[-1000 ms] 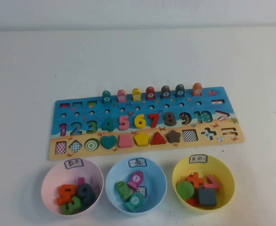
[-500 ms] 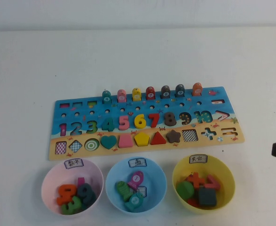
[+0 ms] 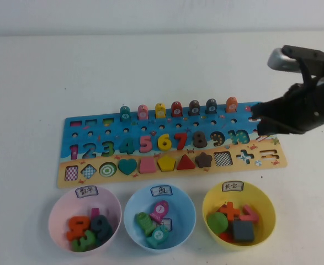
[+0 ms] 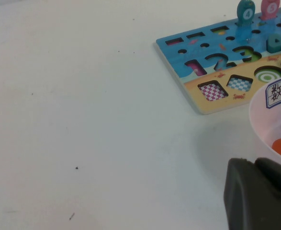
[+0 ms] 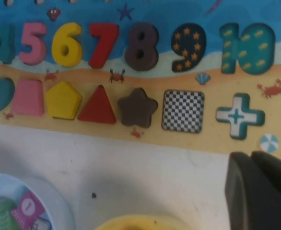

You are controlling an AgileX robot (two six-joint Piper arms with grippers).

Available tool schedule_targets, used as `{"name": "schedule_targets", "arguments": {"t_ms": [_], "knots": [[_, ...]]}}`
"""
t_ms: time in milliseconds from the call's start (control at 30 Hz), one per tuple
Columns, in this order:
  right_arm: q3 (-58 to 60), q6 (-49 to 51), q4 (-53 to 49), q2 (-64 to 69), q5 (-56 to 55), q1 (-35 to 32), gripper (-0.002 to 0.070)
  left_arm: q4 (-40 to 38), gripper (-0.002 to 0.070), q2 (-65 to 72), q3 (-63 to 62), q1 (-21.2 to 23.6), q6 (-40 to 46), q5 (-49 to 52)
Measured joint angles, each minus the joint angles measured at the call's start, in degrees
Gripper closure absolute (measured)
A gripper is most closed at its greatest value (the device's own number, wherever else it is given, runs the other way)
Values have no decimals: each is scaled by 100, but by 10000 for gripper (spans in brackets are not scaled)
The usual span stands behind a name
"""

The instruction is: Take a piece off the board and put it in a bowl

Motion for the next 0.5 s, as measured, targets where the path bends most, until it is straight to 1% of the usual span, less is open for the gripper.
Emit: {"name": "schedule_targets", "arguments": {"t_ms": [300, 400, 500], "knots": [[-2182, 677, -747, 1535, 785, 357, 687, 0, 678, 0, 0, 0, 0, 0], [-2838, 1089, -1215, 1977, 1190, 469, 653, 0, 678, 0, 0, 0, 0, 2], [-3467, 1427, -1533, 2390, 1593, 531, 581, 0, 678, 0, 0, 0, 0, 2]]}}
